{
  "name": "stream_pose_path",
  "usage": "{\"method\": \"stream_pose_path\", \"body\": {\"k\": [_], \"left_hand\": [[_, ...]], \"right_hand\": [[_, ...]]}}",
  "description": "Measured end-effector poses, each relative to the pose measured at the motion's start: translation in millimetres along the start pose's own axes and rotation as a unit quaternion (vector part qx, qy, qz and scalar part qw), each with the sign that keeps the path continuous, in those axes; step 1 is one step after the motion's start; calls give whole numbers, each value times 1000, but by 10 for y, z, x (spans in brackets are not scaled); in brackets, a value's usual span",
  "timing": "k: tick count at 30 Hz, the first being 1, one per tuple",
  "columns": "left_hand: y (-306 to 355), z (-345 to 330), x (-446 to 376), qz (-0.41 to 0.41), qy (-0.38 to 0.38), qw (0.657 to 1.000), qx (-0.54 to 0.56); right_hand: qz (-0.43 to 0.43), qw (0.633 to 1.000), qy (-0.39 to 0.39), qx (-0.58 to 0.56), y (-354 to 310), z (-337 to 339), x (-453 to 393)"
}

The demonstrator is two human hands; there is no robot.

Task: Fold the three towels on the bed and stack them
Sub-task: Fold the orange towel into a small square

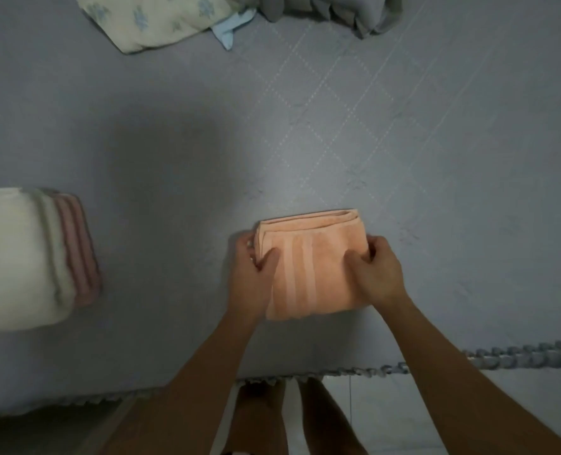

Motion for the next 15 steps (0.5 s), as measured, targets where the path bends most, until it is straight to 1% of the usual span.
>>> {"method": "stream_pose_path", "body": {"k": [1,2,3,4,5,7,8,11,13,15], "left_hand": [[94,34,-15,-45,8,999,6],[194,67,-52,-102,13,994,-31],[286,65,-97,-162,9,984,-75],[387,57,-130,-206,-7,971,-117],[450,42,-161,-232,-23,961,-148],[536,36,-242,-257,-43,949,-179],[551,47,-292,-256,-43,947,-189],[581,108,-429,-230,-5,948,-222],[647,99,-447,-238,13,943,-233],[696,60,-398,-263,2,936,-234]], "right_hand": [[47,998,16,-27,-138,21,-6],[99,994,21,-35,-284,36,-17],[147,989,10,-19,-420,31,-33],[181,983,-15,13,-527,4,-56],[201,977,-40,56,-595,-30,-93],[205,969,-61,126,-655,-45,-184],[198,969,-56,135,-665,-18,-230],[179,977,-17,114,-674,72,-322],[178,979,-1,100,-693,35,-352],[160,983,13,88,-682,-14,-345]]}}
Point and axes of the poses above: each hand's wrist, its own x-axis away from the middle knuckle, its own z-axis out of the back of the hand, y = z × x, the point moved 7 cm from there along -x, towards the middle knuckle, and after that the axes turned 10 degrees about -x, right-handed, at the moved point
